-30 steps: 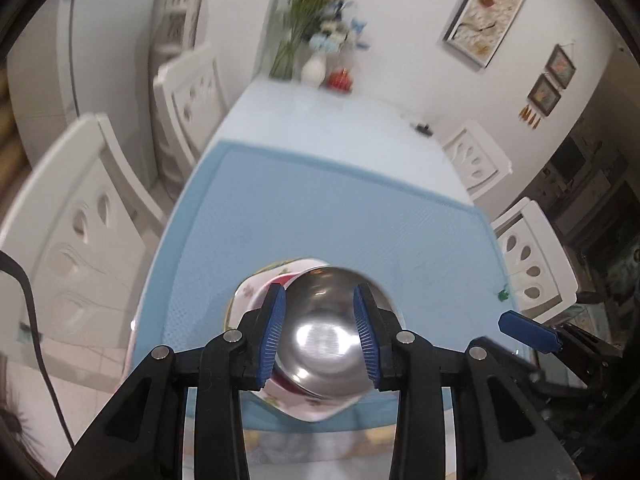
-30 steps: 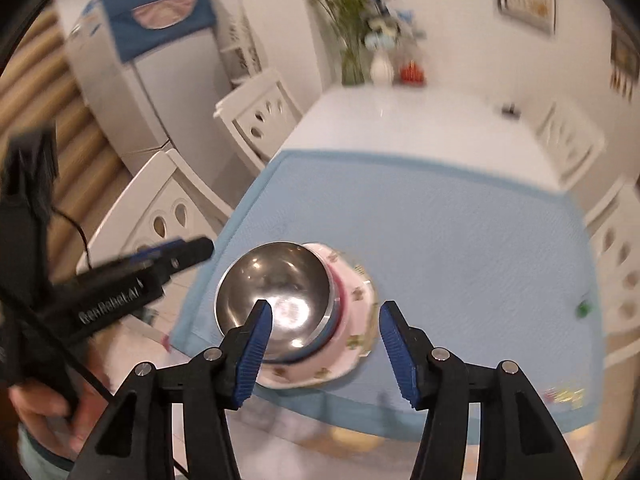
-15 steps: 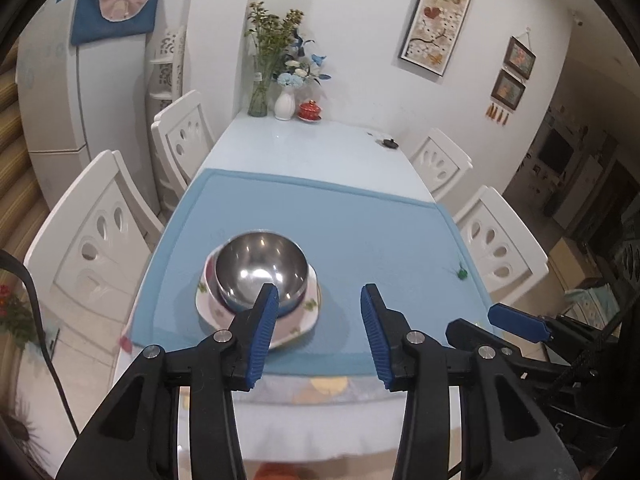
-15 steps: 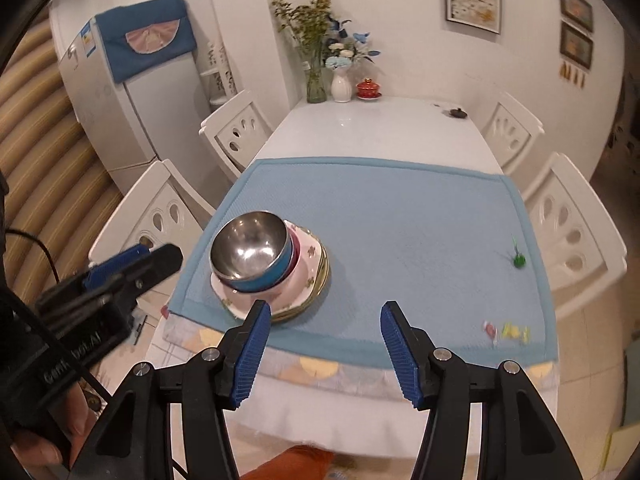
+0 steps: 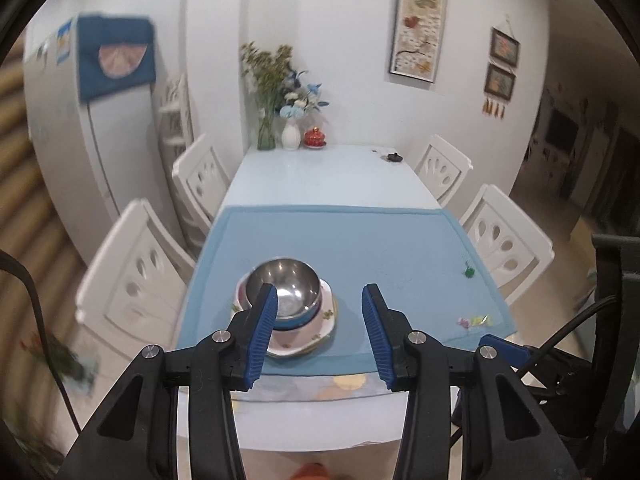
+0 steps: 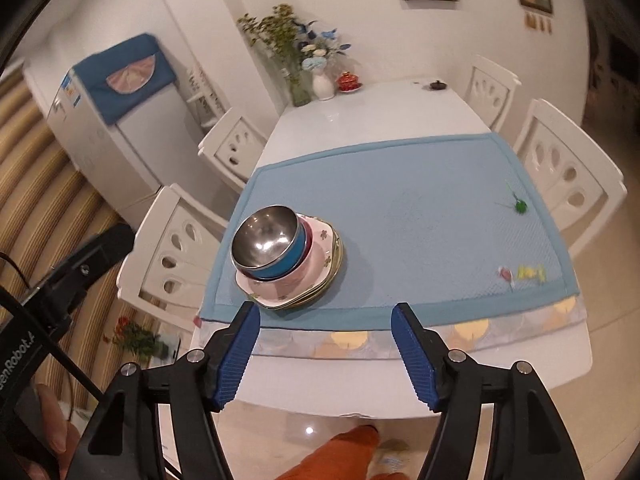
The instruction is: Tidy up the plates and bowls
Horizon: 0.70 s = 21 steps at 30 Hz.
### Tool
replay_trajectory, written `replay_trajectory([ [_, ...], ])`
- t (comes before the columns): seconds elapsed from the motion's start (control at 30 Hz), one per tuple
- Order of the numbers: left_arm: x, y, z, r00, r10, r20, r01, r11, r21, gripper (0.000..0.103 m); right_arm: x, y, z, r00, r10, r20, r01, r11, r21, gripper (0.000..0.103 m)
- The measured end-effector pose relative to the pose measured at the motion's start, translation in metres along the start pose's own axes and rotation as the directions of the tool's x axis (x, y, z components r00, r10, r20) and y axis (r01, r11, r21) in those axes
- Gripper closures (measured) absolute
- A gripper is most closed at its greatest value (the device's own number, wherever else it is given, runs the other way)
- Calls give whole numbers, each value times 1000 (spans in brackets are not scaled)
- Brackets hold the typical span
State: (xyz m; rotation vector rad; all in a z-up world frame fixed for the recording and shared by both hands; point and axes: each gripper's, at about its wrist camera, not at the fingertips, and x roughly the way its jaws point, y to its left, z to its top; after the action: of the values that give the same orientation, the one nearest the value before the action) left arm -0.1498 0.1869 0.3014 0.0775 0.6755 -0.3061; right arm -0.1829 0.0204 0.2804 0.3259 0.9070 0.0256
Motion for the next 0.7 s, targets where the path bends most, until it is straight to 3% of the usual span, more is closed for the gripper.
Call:
replay_trajectory([
  [0.13, -1, -9, 5, 1000, 18, -12, -18, 1000, 25, 61, -8, 6, -5, 1000, 12, 20, -12, 1000, -5, 34],
  [0.2, 0, -8, 7, 1000, 1, -18, -1, 1000, 12, 57, -10, 3, -7, 999, 5, 32, -5, 1000, 6, 27],
  [0.27, 5, -5, 7, 1000, -12, -23, 12, 1000, -8, 45, -11, -2, -8, 999, -9, 34, 8, 1000, 17, 27],
  [0.3, 8, -2, 7, 1000, -18, -23, 18, 1000, -17, 44, -10, -4, -8, 999, -19, 31, 18, 1000, 21, 27],
  [0.53, 32, 7, 8, 1000, -27, -12, 27, 999, 20, 44, 11, -11, 7, 995, -101, 22, 100, 994, 47, 27],
  [0.63, 44, 12, 6, 1000, 24, -12, -23, 996, 83, 41, 31, -3, 15, 993, -122, 2, 122, 992, 38, 27],
  [0.7, 53, 17, 1, 994, 110, -5, -109, 985, 132, 40, 46, 1, 19, 992, -129, -13, 130, 991, 38, 27],
])
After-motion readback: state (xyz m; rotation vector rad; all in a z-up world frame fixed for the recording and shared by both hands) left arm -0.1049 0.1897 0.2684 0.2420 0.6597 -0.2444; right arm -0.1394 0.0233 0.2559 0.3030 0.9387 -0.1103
